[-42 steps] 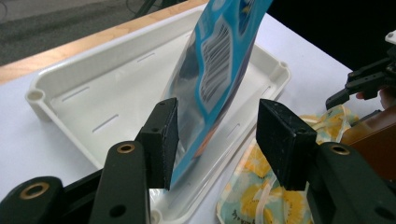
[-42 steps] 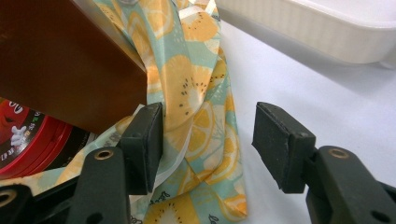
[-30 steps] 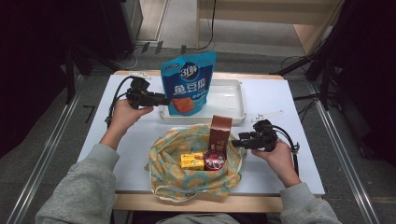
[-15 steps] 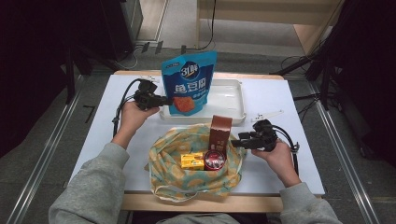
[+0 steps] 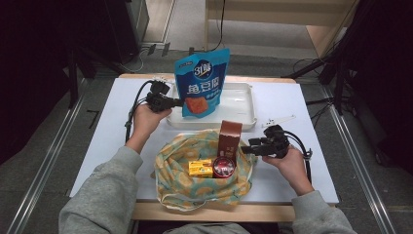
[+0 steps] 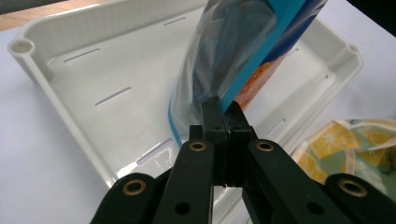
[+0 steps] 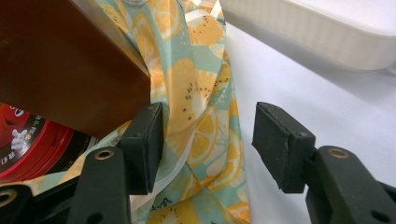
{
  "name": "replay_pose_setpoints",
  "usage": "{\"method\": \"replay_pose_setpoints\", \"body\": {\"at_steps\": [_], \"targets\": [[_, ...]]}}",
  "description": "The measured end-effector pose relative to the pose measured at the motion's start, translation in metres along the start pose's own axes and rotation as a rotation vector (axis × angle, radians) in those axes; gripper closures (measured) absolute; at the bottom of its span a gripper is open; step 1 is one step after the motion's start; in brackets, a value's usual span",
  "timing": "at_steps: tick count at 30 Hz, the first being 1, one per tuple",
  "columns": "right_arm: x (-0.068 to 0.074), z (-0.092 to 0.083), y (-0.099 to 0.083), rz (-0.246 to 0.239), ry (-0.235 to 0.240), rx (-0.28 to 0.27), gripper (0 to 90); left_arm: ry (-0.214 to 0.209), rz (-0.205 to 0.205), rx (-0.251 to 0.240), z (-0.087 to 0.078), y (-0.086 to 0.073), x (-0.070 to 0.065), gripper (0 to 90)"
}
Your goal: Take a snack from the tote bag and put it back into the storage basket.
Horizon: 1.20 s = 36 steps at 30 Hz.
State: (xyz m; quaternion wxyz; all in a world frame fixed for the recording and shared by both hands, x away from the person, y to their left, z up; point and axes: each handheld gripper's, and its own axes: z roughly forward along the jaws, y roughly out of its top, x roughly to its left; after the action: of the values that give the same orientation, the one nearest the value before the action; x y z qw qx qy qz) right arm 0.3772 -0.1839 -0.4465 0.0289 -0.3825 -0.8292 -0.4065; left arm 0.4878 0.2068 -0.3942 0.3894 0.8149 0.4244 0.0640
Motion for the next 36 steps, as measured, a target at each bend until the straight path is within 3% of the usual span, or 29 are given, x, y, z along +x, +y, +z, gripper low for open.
{"method": "replay_pose_setpoints", "body": {"at_steps": [10,12,18,21,31,34,36], "targets": [[-0.001,-0.002,-0.002,0.005,-0.003,-0.005,45.1,0.023,-0.037,-0.012,0.017,0.019,0.004,90.0],[0.000,-0.003,-0.002,0.008,-0.005,-0.005,45.1,-0.004,-0.054,-0.018,0.021,0.020,0.007,90.0],[-0.001,-0.005,-0.004,0.010,-0.007,-0.010,45.1,0.021,-0.062,-0.023,0.028,0.029,0.012,90.0],[-0.001,-0.006,-0.004,0.014,-0.008,-0.008,45.1,0.002,-0.088,-0.028,0.030,0.030,0.015,89.9],[-0.001,-0.007,-0.006,0.014,-0.010,-0.010,45.3,0.009,-0.121,-0.029,0.032,0.037,0.024,77.6],[-0.001,-0.008,-0.006,0.016,-0.011,-0.015,45.5,0.018,-0.114,-0.038,0.031,0.037,0.025,74.3],[-0.001,-0.008,-0.006,0.015,-0.011,-0.017,45.5,0.004,-0.121,-0.035,0.030,0.036,0.026,70.2]]}}
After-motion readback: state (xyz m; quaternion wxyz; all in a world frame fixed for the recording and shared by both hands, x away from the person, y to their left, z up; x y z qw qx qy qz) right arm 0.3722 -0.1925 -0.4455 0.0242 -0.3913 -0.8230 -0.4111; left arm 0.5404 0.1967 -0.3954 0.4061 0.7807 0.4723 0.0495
